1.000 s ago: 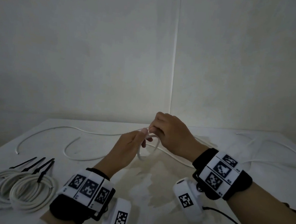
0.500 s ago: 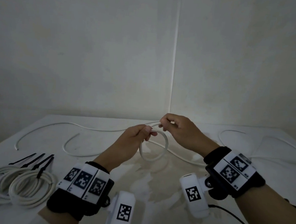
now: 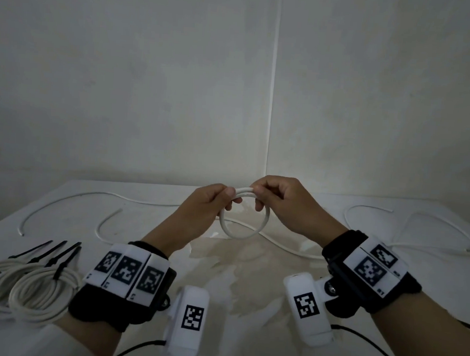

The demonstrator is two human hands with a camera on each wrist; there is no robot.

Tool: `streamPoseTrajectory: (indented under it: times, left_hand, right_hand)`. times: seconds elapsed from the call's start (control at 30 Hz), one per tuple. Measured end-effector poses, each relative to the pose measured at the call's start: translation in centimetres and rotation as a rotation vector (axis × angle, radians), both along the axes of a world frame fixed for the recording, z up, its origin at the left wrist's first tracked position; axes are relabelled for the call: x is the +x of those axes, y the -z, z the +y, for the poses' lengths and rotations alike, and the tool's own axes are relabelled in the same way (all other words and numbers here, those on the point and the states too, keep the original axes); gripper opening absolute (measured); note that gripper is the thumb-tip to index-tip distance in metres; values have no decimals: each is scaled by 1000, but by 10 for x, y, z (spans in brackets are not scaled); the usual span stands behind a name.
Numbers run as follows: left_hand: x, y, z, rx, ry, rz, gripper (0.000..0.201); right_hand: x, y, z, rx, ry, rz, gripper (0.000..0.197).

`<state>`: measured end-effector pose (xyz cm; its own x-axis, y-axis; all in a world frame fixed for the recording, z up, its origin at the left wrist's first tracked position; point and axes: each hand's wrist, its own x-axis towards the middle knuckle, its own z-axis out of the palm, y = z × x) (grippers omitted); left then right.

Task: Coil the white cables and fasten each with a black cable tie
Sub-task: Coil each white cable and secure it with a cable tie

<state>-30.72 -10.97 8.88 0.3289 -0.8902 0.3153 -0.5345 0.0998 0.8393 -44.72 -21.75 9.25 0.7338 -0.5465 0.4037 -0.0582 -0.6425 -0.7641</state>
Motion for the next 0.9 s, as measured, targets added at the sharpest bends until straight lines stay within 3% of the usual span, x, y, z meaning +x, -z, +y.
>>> streamPoseTrajectory:
  times: [0.3, 0.67, 0.9]
  left_hand:
    - [0, 1, -2, 6, -111, -163, 26]
    - [-4, -4, 3, -49, -181, -161, 26]
    - [5, -9, 18, 97, -77, 73, 28]
  right_hand:
    - [0, 6, 9, 17, 75, -18, 22]
    - [0, -3, 13, 87, 104, -77, 16]
    - [-10, -3, 2, 69, 190, -80, 17]
